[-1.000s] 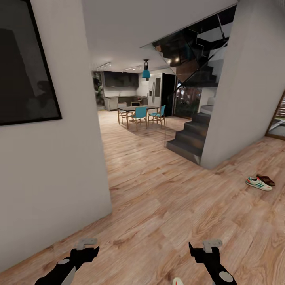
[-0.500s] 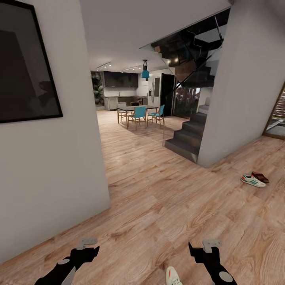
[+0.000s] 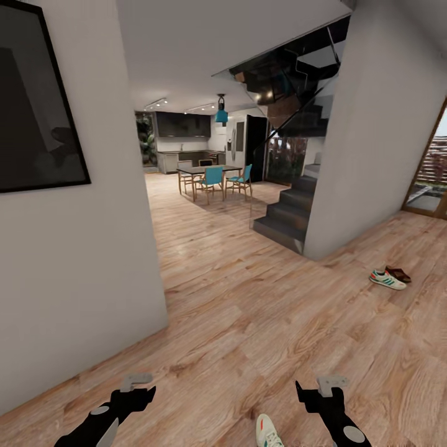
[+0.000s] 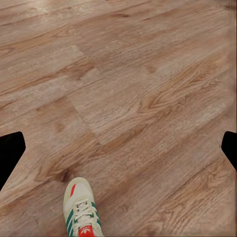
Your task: Pick up the two gym shoes and the two sandals from the corridor floor and place them onto the hallstand (shoe rack) in the corridor, making sure they are on the rack and not on the floor. Arrange them so the two gym shoes are next to each other and the two sandals are next to each other.
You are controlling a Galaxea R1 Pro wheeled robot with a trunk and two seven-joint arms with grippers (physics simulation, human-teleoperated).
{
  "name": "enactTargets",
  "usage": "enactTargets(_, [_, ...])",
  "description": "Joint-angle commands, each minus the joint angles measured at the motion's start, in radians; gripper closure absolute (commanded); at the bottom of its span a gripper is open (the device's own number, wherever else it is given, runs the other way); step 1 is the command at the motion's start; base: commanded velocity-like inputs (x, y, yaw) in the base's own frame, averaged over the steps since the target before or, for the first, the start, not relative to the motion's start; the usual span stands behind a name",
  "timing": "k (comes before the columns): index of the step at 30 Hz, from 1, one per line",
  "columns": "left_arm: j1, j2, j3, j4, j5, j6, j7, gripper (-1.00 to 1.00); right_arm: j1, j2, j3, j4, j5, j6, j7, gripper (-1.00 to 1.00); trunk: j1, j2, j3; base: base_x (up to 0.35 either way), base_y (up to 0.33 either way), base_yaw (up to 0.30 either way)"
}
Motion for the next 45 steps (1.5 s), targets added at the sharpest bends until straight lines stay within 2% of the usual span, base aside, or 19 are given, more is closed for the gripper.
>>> enactTargets(1, [-0.001, 0.0, 0.005, 0.001, 0.002, -0.002, -0.007, -1.0, -0.001, 0.0, 0.0, 0.001, 0.001, -0.003, 0.0, -1.0, 0.0, -0.001, -0.001, -0.001, 0.0, -0.209])
enactTargets(5, [-0.001, 0.0, 0.005, 0.001, 0.003, -0.002, -0.01, -1.0, -0.001, 0.001, 0.0, 0.0, 0.0, -0.003, -0.001, -1.0, 0.0, -0.001, -0.001, -0.001, 0.0, -0.118])
enactTargets(28, [-0.011, -0.001, 0.002, -0.001, 0.002, 0.01, -0.009, -1.0, -0.001, 0.001, -0.001, -0.001, 0.0, -0.002, -0.001, -1.0, 0.088, -0.162, -0.073, 0.0, 0.0, -0.011])
enactTargets(39, [-0.089, -0.005, 0.002, -0.049, 0.0, 0.043, -0.007, -1.0, -0.001, 0.0, -0.001, 0.001, 0.0, -0.003, -0.001, -1.0, 0.13, -0.239, -0.108, 0.0, 0.0, 0.0])
enactTargets(45, [-0.136, -0.008, 0.003, -0.059, 0.002, 0.102, -0.011, -1.0, -0.001, 0.0, -0.001, 0.001, 0.0, -0.002, -0.001, -1.0, 0.153, -0.281, -0.126, 0.0, 0.0, 0.0])
